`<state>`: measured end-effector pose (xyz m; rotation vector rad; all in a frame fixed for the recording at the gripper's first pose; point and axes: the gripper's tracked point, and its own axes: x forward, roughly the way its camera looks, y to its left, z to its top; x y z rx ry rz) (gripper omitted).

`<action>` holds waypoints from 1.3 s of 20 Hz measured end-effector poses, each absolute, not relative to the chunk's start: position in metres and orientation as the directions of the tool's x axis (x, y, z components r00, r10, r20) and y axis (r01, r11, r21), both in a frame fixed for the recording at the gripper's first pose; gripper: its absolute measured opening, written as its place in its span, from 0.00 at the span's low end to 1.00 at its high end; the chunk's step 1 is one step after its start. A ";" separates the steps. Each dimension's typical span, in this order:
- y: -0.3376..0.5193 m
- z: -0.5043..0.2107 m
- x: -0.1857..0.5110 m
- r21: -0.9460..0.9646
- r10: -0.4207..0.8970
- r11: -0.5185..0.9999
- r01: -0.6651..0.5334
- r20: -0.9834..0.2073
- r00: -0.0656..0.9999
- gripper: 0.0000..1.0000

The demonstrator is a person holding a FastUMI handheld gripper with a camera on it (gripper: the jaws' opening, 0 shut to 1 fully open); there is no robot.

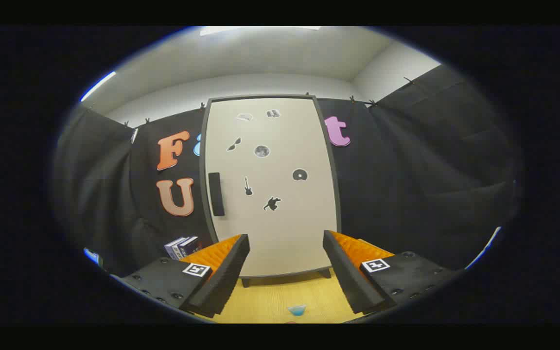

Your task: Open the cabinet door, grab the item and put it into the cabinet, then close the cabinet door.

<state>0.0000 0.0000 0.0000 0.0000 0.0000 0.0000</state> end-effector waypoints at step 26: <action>0.058 0.020 0.058 0.007 0.101 0.995 -0.101 0.020 0.995 0.97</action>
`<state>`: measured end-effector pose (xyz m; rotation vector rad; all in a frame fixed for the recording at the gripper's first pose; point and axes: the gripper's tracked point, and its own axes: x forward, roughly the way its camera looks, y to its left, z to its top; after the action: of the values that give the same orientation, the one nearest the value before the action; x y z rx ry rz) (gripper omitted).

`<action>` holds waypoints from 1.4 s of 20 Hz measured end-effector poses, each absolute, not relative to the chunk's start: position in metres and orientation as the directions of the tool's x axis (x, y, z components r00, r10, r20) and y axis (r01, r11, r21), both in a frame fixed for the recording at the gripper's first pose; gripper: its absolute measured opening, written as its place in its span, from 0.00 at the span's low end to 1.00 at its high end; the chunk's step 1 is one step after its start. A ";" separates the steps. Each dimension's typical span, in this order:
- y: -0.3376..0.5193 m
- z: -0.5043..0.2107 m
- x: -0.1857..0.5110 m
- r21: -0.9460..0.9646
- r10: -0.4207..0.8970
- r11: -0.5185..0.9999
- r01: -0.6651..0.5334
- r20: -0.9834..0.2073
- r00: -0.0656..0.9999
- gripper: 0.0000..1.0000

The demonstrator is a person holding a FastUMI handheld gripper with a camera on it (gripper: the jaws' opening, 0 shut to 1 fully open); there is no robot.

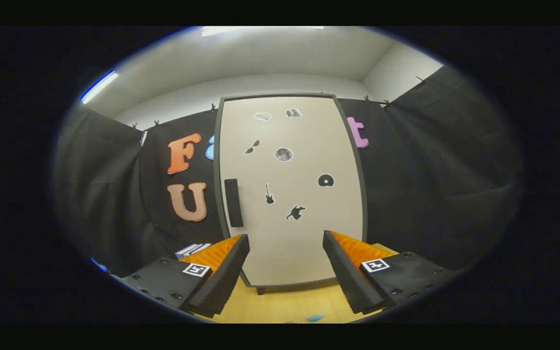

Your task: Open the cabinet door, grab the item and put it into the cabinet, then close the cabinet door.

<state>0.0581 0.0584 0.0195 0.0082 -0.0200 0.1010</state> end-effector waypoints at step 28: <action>0.173 0.004 0.258 -0.153 0.170 0.974 -0.168 -0.004 0.986 0.55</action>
<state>0.2577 0.1730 0.0036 -0.1530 -0.0094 0.1704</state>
